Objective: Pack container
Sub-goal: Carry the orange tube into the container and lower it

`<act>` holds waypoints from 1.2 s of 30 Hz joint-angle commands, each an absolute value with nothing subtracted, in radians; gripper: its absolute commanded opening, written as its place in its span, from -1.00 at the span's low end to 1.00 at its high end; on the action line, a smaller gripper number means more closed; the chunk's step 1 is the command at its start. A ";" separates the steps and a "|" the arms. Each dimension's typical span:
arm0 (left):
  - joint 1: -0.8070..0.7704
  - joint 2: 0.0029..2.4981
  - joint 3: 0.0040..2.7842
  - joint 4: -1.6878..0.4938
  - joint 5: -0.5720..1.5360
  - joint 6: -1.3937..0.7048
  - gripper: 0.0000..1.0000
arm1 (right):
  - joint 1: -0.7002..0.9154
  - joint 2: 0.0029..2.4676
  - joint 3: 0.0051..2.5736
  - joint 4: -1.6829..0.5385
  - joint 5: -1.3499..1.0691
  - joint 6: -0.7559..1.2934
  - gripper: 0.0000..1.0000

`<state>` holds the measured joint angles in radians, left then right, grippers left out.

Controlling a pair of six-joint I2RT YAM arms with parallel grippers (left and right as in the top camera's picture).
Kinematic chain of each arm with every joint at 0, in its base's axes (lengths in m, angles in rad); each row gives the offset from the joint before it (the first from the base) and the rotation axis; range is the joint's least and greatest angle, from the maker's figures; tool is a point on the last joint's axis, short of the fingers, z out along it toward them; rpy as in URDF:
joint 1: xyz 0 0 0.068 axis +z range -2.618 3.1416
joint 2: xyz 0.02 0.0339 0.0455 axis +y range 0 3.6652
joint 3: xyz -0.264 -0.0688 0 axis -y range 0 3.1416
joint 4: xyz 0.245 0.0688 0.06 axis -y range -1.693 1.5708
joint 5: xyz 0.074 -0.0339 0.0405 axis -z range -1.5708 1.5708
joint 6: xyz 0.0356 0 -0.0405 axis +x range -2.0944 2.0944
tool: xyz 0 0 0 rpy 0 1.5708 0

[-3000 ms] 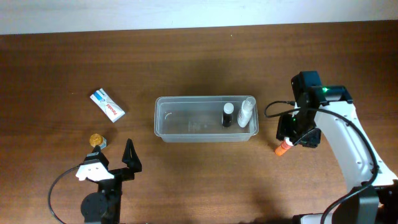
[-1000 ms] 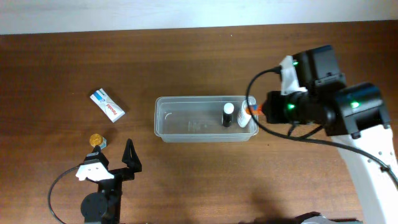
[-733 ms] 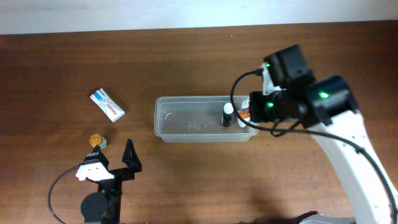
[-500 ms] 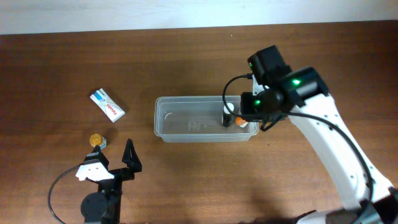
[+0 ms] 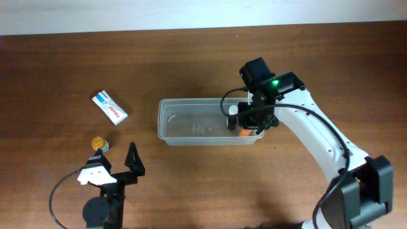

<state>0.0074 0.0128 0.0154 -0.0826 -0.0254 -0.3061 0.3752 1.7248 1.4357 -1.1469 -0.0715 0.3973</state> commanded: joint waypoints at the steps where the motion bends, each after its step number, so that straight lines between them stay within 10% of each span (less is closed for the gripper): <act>1: 0.011 0.005 0.009 -0.083 -0.014 -0.298 0.99 | 0.388 1.731 1.385 -1.106 -0.054 0.409 -0.55; 31: 0.011 0.005 0.009 -0.083 -0.014 -0.298 0.99 | 0.388 1.731 1.324 -1.039 -0.014 0.378 -0.44; 36: 0.011 0.005 0.009 -0.083 -0.014 -0.298 0.99 | 0.388 1.731 1.326 -1.039 -0.014 0.379 -0.14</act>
<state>0.0074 0.0128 0.0154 -0.0826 -0.0254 -0.3061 0.3756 1.7290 1.3365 -1.0420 -0.0307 0.3874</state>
